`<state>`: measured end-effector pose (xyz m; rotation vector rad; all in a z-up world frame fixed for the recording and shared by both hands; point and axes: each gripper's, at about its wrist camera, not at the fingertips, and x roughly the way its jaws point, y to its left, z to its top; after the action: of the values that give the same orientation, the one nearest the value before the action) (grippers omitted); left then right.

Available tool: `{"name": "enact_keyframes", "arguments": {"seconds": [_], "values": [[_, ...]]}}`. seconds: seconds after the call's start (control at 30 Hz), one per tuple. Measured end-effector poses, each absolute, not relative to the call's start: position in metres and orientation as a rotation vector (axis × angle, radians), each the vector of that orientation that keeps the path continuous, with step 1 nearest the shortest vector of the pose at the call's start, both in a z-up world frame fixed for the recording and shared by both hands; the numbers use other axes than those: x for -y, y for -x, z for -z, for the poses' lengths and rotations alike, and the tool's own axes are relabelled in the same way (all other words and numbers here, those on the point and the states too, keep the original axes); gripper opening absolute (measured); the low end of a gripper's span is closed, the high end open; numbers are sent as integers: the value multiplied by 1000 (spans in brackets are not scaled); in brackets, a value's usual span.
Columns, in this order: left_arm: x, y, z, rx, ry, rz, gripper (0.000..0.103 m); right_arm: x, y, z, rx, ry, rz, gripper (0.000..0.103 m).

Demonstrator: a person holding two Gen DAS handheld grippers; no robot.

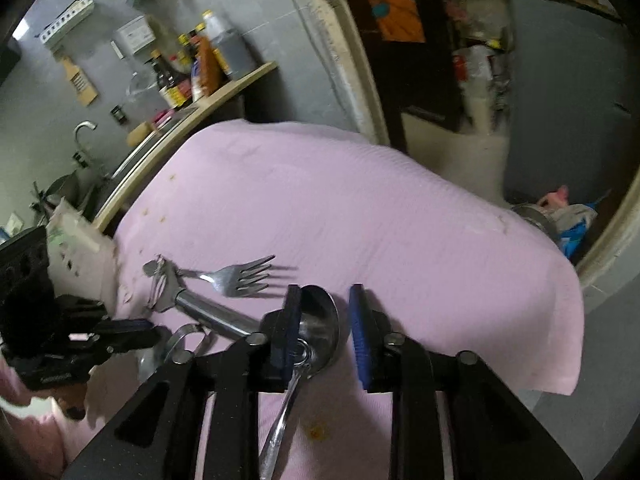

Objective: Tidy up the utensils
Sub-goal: 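Lift the spoon with the left tool while the right tool lifts its spoon toward the caddy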

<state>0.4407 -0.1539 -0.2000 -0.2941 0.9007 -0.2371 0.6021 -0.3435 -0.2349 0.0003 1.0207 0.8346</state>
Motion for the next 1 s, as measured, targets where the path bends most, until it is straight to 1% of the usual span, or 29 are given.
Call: {"name": "enact_keyframes", "arguments": {"seconds": [0.03, 0.13, 0.2, 0.37, 0.53, 0.77, 0.83, 1.0], "values": [[154, -440, 199, -900, 293, 238, 3, 344, -602, 235, -1025, -2, -840, 5], [155, -440, 197, -897, 291, 237, 3, 354, -596, 230, -1024, -56, -852, 2], [155, -439, 194, -892, 292, 237, 3, 365, -588, 224, -1004, -88, -831, 2], [159, -430, 178, -863, 259, 239, 2, 387, -553, 203, -941, -67, -707, 2], [171, -411, 152, -790, 201, 250, 2, 404, -487, 164, -788, -47, -534, 2], [173, -368, 110, -656, 131, 231, 2, 393, -398, 92, -503, -39, -337, 2], [170, -352, 90, -592, 122, 224, 2, 381, -374, 64, -400, -30, -298, 2], [150, -324, 40, -454, 116, 193, 2, 336, -338, 2, -209, 4, -259, 2]]}}
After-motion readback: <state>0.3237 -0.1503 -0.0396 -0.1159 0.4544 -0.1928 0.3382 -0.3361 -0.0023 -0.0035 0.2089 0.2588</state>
